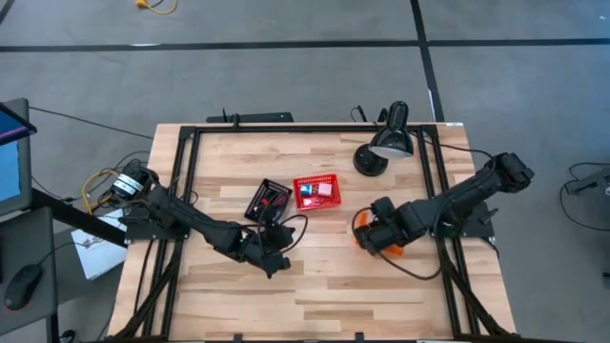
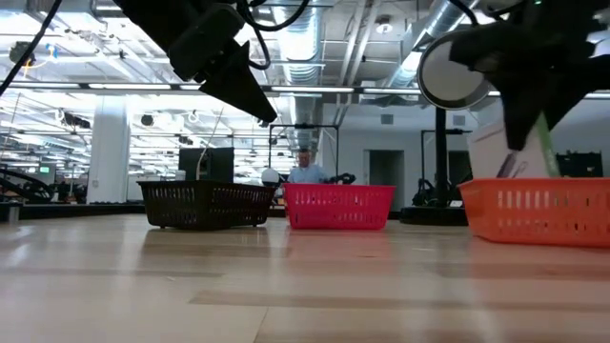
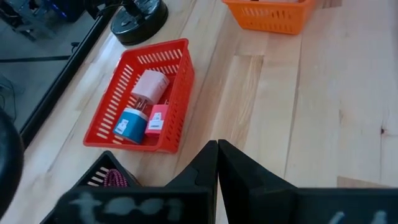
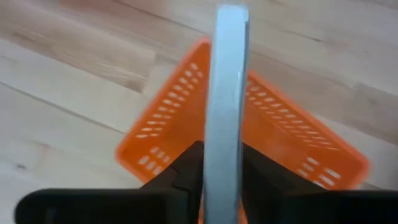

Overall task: Pick and place items into bin
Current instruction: Put the white card reader box into the orange bin

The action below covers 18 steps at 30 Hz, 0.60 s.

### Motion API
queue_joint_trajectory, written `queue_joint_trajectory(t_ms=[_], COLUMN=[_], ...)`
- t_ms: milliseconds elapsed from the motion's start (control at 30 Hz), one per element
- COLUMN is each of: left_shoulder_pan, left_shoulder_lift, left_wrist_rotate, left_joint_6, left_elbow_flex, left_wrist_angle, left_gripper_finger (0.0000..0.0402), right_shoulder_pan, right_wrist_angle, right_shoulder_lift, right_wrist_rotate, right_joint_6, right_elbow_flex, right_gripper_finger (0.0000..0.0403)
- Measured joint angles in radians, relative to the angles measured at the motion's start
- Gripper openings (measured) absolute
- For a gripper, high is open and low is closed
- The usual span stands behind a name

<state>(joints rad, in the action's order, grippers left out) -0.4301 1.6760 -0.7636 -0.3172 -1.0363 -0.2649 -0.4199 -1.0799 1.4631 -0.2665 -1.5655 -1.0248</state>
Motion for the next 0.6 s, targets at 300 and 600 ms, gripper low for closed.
queue_joint_trajectory(t_ms=[300,600], left_shoulder_pan=[0.0,0.0], left_shoulder_lift=[0.0,0.0], left_wrist_rotate=[0.023,0.025], left_joint_6=[0.0,-0.019], left_elbow_flex=[0.0,0.0], left_wrist_angle=[-0.006,-0.043], left_gripper_finger=[0.0,0.0], right_shoulder_pan=[0.026,-0.04], right_wrist_angle=[0.044,-0.098], right_shoulder_lift=[0.0,-0.036], right_wrist_rotate=[-0.004,0.038], right_joint_6=[0.004,-0.113], right_elbow_flex=[0.0,0.0], right_gripper_finger=[0.0143,0.0164])
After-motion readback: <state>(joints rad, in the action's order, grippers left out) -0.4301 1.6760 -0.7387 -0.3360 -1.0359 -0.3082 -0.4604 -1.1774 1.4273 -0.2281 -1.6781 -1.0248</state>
